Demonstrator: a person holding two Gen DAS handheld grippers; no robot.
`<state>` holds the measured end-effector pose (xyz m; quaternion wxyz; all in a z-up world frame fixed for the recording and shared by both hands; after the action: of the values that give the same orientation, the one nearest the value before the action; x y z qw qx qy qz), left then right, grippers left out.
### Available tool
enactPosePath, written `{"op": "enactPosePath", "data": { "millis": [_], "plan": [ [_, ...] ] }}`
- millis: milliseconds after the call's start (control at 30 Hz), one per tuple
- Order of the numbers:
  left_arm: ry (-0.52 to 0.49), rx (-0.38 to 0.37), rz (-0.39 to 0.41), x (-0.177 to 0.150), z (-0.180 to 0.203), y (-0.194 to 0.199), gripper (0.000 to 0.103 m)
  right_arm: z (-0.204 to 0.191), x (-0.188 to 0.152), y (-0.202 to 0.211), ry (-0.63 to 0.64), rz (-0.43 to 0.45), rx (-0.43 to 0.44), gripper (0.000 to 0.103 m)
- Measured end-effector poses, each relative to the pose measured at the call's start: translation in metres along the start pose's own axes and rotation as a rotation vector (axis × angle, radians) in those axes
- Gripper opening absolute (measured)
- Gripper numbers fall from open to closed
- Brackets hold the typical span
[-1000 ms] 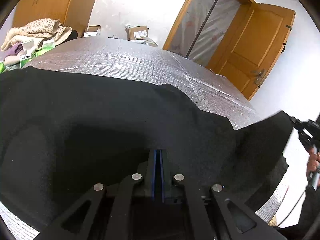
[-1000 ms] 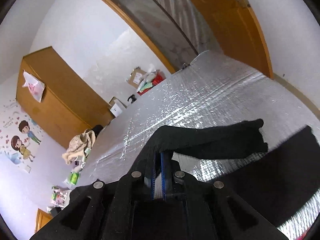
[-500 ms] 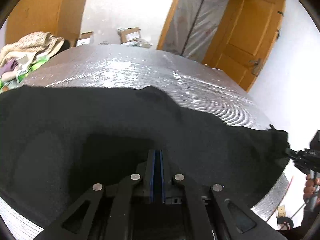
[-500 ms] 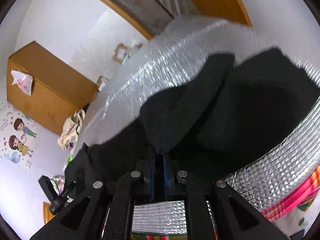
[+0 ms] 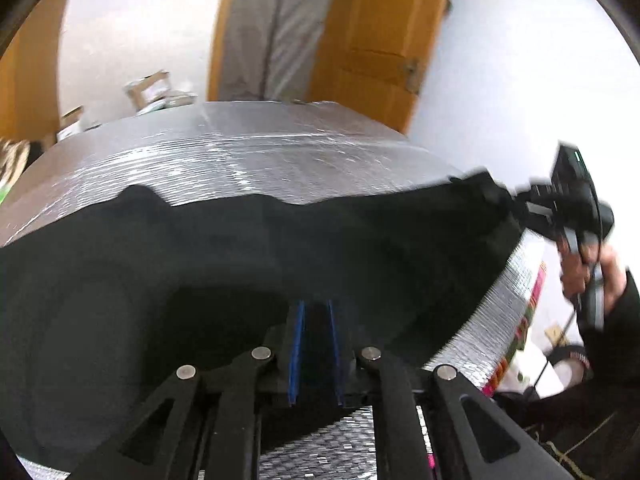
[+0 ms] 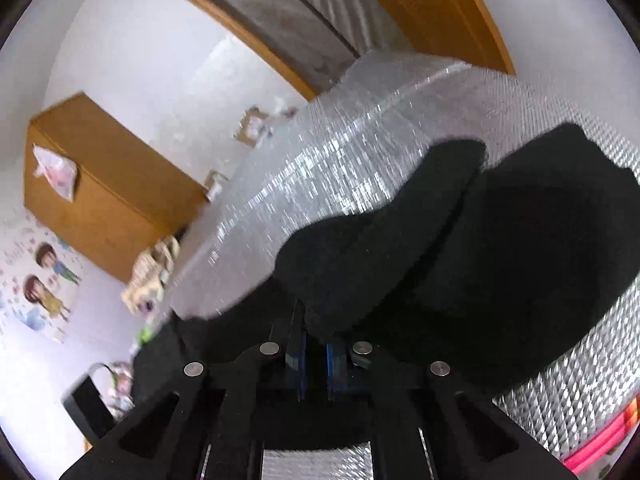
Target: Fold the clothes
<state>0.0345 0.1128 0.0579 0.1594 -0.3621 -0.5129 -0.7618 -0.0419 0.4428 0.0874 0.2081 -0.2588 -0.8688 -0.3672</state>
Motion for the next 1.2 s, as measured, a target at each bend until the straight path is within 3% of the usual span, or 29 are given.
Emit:
{"op": "enactPosePath", "data": {
  "millis": [167, 400, 633, 767, 833, 900, 1100, 1200],
  "plan": [
    [-0.084, -0.009, -0.018, -0.002, 0.017, -0.008, 0.022, -0.01, 0.019, 0.006, -0.018, 0.052, 0.057, 0.006],
    [-0.148, 0.01, -0.014, -0.003, 0.03, -0.009, 0.033, -0.026, 0.035, 0.003, 0.002, 0.061, 0.096, 0.006],
    [-0.206, -0.017, -0.021, -0.005, 0.043, -0.012, 0.034, -0.029, 0.042, 0.003, 0.016, 0.06, 0.111, 0.006],
    [-0.209, 0.051, -0.048, -0.006, 0.041, -0.024, 0.034, -0.032, 0.041, 0.005, 0.022, 0.058, 0.121, 0.006],
    [-0.198, 0.051, -0.044, -0.005, 0.04, -0.023, 0.014, -0.033, 0.039, 0.008, 0.023, 0.059, 0.125, 0.006],
    [-0.187, 0.041, -0.019, -0.003, 0.037, -0.016, 0.006, -0.033, 0.037, 0.012, 0.024, 0.059, 0.128, 0.006],
    [-0.177, -0.04, 0.025, -0.001, 0.032, 0.013, 0.003, -0.03, 0.021, 0.027, 0.045, 0.045, 0.102, 0.006],
    [-0.161, -0.088, -0.02, -0.011, 0.028, 0.008, 0.003, -0.016, 0.004, 0.026, 0.045, 0.006, 0.046, 0.006]
  ]
}}
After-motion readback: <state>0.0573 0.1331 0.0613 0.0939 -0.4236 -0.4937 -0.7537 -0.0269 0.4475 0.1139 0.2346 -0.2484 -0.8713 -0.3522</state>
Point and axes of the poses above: each gripper's, at about its wrist camera, not at the fingertips, and y roughly against the way its jaws point, z to its right, x to its top, the point moved 3 cm from there along -y, roughly the way its jaws point, and after that the axes turned 2 degrees about y, right-handed, at the moved point
